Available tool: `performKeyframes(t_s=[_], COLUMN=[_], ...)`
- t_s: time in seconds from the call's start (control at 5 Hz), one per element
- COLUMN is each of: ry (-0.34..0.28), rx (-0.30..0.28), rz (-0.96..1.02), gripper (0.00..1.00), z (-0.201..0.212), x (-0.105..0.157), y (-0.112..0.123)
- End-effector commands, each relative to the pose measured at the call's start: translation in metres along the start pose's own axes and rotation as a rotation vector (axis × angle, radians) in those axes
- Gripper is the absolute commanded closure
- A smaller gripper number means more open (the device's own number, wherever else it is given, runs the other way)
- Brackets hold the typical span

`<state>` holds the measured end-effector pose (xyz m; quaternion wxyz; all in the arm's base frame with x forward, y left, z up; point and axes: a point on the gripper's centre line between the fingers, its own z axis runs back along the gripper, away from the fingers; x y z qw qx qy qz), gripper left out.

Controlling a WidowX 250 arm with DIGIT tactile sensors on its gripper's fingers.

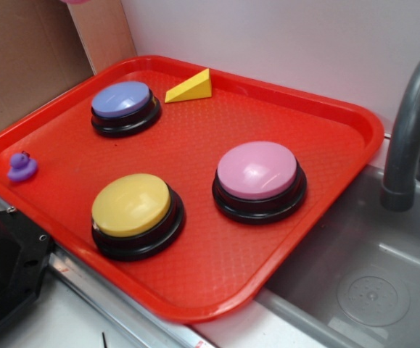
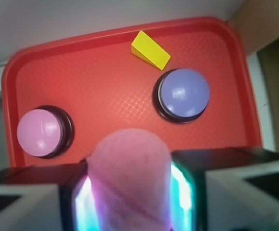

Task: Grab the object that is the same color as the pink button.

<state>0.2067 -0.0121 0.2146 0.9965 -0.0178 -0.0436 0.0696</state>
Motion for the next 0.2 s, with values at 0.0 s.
performKeyframes(t_s=[0.0], ry=[-0.05], rx=[0.019], rz=[0.021], gripper=[1.0], z=[0.0162], x=[-0.0021], y=[0.0071])
